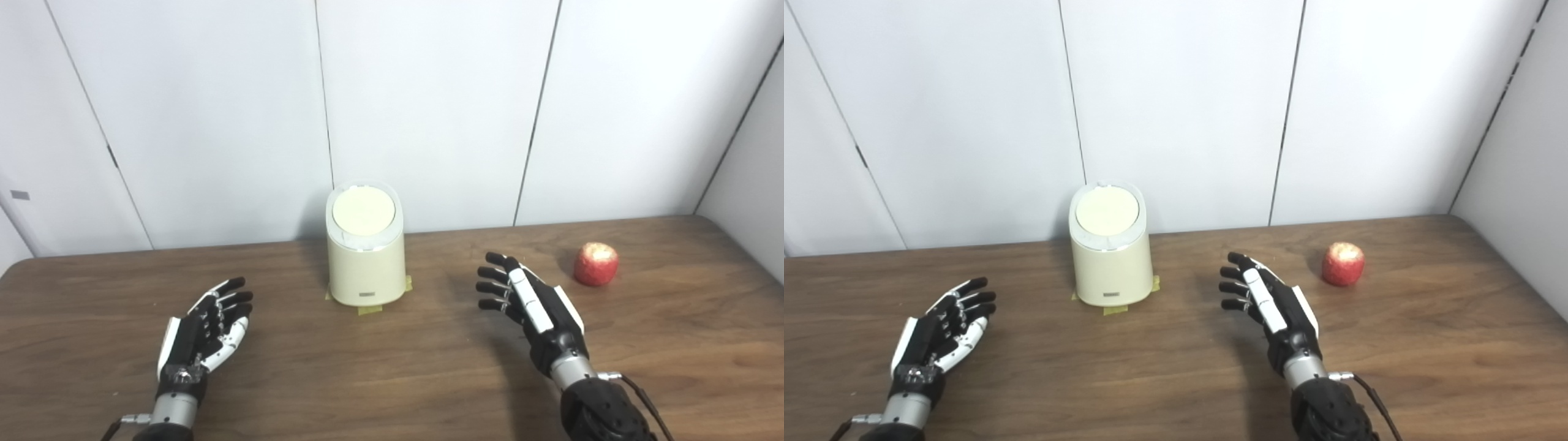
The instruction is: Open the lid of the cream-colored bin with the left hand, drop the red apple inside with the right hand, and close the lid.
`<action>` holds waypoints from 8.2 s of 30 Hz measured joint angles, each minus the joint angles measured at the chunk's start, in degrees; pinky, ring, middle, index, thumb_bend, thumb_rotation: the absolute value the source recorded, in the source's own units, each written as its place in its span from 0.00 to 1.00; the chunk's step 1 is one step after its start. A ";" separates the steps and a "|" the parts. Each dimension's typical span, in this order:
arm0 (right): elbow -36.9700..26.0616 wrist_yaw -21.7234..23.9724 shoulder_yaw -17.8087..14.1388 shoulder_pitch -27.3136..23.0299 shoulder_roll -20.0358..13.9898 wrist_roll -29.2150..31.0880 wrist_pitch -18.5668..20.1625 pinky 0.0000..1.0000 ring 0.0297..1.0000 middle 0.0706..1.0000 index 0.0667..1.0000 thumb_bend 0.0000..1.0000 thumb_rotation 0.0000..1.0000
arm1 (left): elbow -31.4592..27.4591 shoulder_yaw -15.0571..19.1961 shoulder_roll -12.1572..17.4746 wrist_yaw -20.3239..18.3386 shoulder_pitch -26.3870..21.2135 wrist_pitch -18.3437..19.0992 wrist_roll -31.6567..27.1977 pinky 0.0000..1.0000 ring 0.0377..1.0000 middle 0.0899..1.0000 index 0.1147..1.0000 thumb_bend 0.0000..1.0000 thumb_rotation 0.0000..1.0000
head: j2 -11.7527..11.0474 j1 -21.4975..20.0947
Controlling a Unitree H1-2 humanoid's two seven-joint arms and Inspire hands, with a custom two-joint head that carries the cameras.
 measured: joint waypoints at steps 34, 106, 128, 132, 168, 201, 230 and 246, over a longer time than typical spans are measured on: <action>0.02 0.05 -0.17 -0.01 -0.22 0.18 0.08 0.64 0.73 0.74 0.76 0.42 0.78 | 0.14 0.09 -0.01 0.00 -0.03 -0.48 -0.28 0.78 0.74 0.73 0.80 0.25 0.20 | -0.62 0.09; 3.16 1.24 -0.93 -0.20 -0.73 1.23 -2.02 0.65 0.73 0.74 0.76 0.40 0.78 | 14.79 -25.19 4.78 -14.72 -45.02 25.71 19.51 0.91 1.00 1.00 0.98 0.94 0.14 | -2.55 3.34; 0.93 0.60 -0.55 -0.16 -0.17 0.49 -1.58 0.64 0.73 0.74 0.77 0.43 0.77 | 16.13 -35.98 4.51 -16.06 -48.22 21.67 37.87 1.00 1.00 0.99 0.95 0.97 0.06 | -1.23 3.08; 0.58 0.61 -0.58 0.04 -0.19 0.49 -1.04 0.64 0.73 0.74 0.77 0.45 0.75 | 15.78 -37.42 4.54 -16.05 -48.40 21.52 41.54 1.00 1.00 0.99 0.96 0.96 0.08 | -0.97 3.08; -0.82 0.63 -0.56 1.04 -0.43 0.42 0.50 0.64 0.73 0.74 0.77 0.44 0.75 | 5.51 -38.61 3.83 -20.91 -44.57 19.45 53.69 1.00 1.00 0.94 0.91 0.93 0.10 | 0.09 2.99; -2.57 0.70 -1.19 1.04 -0.92 0.97 2.01 0.68 0.73 0.75 0.77 0.46 0.70 | -18.75 1.60 -0.46 -8.48 -14.82 22.88 15.83 0.77 0.80 0.83 0.88 0.60 0.47 | 1.76 2.55; -8.74 -5.39 -9.25 0.11 -2.17 -0.36 -8.24 0.61 0.70 0.76 0.73 0.74 0.12 | -12.98 5.28 -2.26 -6.84 -2.51 19.60 -9.87 0.94 0.94 0.95 0.97 0.46 0.91 | 2.72 -11.77; -14.84 1.32 0.08 -2.99 -17.39 -28.13 4.43 0.73 0.85 0.88 0.84 0.86 0.28 | -12.67 7.00 2.15 -6.91 -2.22 19.98 -12.12 0.97 0.94 0.96 0.97 0.40 0.89 | 3.78 -17.05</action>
